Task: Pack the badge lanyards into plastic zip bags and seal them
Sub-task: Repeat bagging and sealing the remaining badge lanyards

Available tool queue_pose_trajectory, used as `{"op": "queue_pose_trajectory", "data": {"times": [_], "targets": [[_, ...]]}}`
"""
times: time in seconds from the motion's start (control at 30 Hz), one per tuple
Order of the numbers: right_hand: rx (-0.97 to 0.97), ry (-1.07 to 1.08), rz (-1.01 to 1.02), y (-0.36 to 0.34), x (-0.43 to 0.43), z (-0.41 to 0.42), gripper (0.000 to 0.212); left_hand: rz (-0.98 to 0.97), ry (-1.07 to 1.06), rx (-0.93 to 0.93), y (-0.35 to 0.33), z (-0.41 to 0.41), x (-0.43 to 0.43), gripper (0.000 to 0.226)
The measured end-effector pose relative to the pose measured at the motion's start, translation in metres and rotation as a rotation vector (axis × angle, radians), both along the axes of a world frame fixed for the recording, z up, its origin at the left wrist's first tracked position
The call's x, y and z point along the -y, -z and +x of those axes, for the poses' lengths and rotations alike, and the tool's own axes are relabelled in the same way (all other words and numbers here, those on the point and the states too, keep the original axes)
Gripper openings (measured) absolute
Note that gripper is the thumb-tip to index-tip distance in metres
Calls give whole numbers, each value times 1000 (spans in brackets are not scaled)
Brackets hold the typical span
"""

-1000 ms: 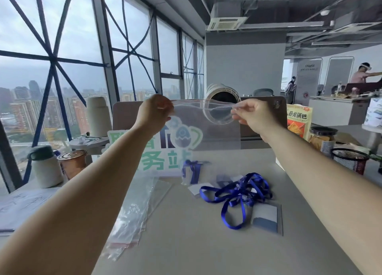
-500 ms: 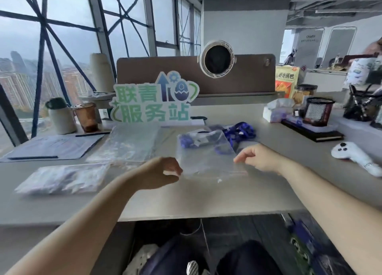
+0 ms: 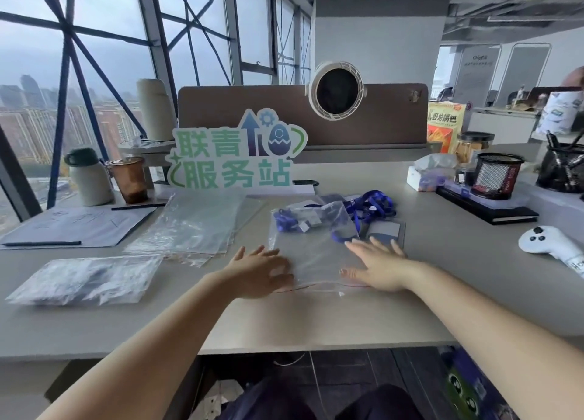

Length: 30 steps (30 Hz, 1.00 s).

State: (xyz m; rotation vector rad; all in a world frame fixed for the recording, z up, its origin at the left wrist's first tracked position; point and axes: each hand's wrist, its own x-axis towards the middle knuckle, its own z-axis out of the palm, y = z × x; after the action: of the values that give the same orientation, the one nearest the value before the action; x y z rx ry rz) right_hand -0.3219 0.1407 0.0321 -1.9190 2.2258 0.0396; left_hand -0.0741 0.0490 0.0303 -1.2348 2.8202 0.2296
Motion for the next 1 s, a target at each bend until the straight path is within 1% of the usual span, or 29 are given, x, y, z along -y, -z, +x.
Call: {"op": "queue_pose_trajectory", "data": {"times": [0.07,0.1,0.13,0.2,0.23,0.27,0.3,0.37,0.4,0.43,0.47,0.5,0.57,0.6,0.63,0.7,0.73,0.8,0.87,0.93,1.0], "targets": [[54,35,-178,-5,20,-1,75,-110,-13,-147,-6,-12,12,53],[60,27,-214,-7,29,-1,75,-160,-5,-178,-7,-19,18,57],[42,8,-196,-6,37,1,75,-177,2,-172,-5,-26,24,60],[-44,-44,-57,2,46,2,77,-132,11,-67,3,-36,33,61],[-79,-66,9,3,49,2,78,-102,19,-6,7,-38,38,59],[-88,-77,17,1,53,1,77,-93,30,4,8,-40,45,55],[-75,-73,-50,-4,59,0,71,-123,34,-46,6,-42,53,49],[-58,-49,-317,-17,80,-1,51,-278,1,-224,-2,-51,70,40],[-47,-41,-435,-21,93,-3,47,-348,-18,-282,-6,-57,80,40],[-17,-39,-470,-23,106,-5,50,-368,-20,-285,-8,-64,90,45],[12,-43,-414,-20,118,-7,56,-335,-9,-230,-7,-71,98,53],[18,-48,-286,-13,127,-9,63,-268,-1,-141,-2,-77,104,58],[-14,-46,-16,3,139,-15,69,-121,3,30,5,-85,112,60],[-23,-44,38,7,143,-18,71,-88,12,55,5,-87,117,59],[-21,-42,33,7,146,-21,72,-91,16,30,3,-89,121,57],[-24,-39,-67,3,153,-25,71,-170,-2,-63,-3,-92,129,54],[-36,-52,-96,1,157,-27,68,-198,-2,-71,-3,-95,134,55],[-55,-93,-31,3,162,-27,64,-152,18,14,2,-99,142,57],[-38,-98,69,8,166,-27,64,-36,1,68,12,-104,146,58],[-5,-91,68,7,171,-29,64,-18,-8,33,16,-105,151,58],[33,-92,11,4,174,-30,63,-67,-3,-22,18,-105,155,56]]}}
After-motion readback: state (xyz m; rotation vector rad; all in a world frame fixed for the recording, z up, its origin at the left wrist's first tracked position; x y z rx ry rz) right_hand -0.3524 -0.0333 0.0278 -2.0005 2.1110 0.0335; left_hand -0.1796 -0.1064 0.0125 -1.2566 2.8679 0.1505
